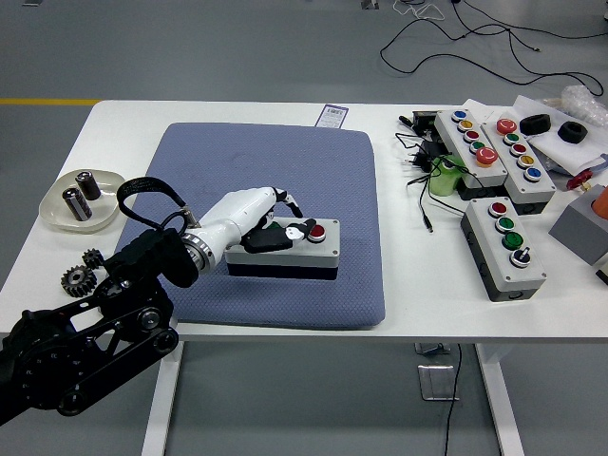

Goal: Pick up the button,place it on the desk,press the button,press the button

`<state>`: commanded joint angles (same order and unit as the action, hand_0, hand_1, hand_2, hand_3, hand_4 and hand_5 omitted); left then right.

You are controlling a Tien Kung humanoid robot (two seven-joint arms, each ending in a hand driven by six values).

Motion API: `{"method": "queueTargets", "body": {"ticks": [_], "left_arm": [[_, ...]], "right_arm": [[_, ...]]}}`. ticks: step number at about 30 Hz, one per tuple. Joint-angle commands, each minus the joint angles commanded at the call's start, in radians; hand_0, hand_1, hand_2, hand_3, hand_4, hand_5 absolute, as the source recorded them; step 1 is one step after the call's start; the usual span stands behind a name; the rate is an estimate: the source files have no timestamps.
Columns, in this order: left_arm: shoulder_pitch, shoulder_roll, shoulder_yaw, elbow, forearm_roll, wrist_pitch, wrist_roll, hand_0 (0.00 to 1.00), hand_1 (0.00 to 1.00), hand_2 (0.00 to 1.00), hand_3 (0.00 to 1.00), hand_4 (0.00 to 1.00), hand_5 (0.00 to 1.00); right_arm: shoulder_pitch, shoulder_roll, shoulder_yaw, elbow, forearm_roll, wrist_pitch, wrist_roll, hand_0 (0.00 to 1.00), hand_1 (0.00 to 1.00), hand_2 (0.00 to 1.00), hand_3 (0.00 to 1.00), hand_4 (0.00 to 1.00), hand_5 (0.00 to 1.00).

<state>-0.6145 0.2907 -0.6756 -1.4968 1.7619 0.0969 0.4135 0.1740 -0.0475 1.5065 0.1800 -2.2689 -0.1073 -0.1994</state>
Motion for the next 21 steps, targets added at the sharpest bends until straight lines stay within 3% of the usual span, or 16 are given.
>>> {"method": "queueTargets", "body": {"ticks": [9,21], "left_arm": [[-0.012,-0.033,0.037,0.015,-0.015,-0.019,0.003,0.002,0.002,0.002,0.652,0.673,0.859],[-0.025,-0.066,0.054,0.088,-0.021,-0.028,0.007,0.002,0.002,0.002,0.655,0.673,0.868]], "right_arm": [[-0.001,0.000,-0.005,0.000,0.000,0.001,0.000,0.673,0.658,0.674,0.624,0.310,0.173],[0.000,-0.001,-0.008,0.000,0.000,0.002,-0.001,0.673,0.658,0.674,0.624,0.310,0.173]]}}
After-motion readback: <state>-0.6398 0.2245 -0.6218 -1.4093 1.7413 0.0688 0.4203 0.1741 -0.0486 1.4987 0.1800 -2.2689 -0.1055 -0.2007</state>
